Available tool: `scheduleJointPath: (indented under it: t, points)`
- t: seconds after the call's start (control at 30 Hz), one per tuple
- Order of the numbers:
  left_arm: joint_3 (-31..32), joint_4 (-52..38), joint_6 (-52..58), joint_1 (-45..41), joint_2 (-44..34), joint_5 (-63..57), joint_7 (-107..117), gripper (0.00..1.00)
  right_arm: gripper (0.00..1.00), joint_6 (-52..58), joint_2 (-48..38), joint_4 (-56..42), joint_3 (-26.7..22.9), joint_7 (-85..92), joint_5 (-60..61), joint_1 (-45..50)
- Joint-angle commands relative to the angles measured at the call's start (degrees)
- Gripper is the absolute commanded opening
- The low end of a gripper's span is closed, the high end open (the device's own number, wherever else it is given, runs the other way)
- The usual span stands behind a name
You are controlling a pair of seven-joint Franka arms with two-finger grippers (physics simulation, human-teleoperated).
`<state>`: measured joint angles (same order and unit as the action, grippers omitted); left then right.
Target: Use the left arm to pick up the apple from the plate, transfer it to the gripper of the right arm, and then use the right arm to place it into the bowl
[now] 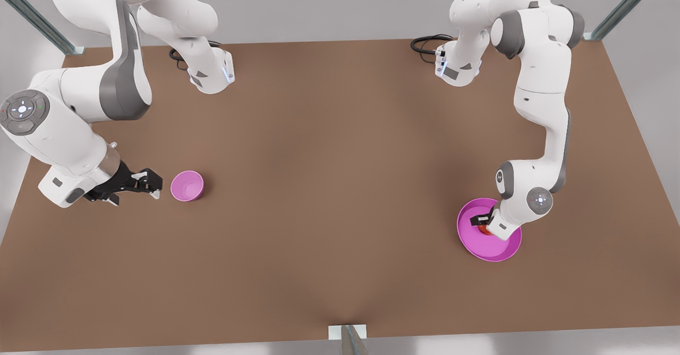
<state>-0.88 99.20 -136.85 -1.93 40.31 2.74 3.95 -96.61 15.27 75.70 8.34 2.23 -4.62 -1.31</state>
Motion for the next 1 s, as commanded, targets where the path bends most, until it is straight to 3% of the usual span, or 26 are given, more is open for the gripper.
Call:
scheduleJointPath:
  t: [0.0,0.2,0.47,0.67,0.87,0.97]
  points:
    - [0.0,-0.1,-0.3,0.0,-0.1,-0.1,0.4,0.93,1.00,0.0,-0.1,0.0,0.0,0.0,0.1,0.0]
    - [0.0,-0.1,-0.3,0.0,0.1,-0.1,0.4,0.85,1.00,0.0,0.0,0.0,-0.1,0.1,0.1,-0.1]
    - [0.1,-0.9,-1.1,-0.3,0.3,-0.1,0.4,0.84,1.00,0.0,0.0,0.0,0.1,0.1,0.1,0.3]
    - [1.1,-3.0,-1.0,-0.4,-6.1,-0.1,0.3,0.79,1.00,0.0,0.0,0.0,0.2,0.1,0.1,0.2]
    - [10.3,-3.1,-1.1,-0.3,-9.5,7.5,-8.7,0.79,1.00,0.0,0.0,0.0,0.2,-0.2,0.1,0.1]
    - [15.7,-5.6,-1.1,0.1,-8.9,20.2,-38.0,0.81,1.00,-0.1,0.0,0.0,0.0,0.1,0.2,-0.1]
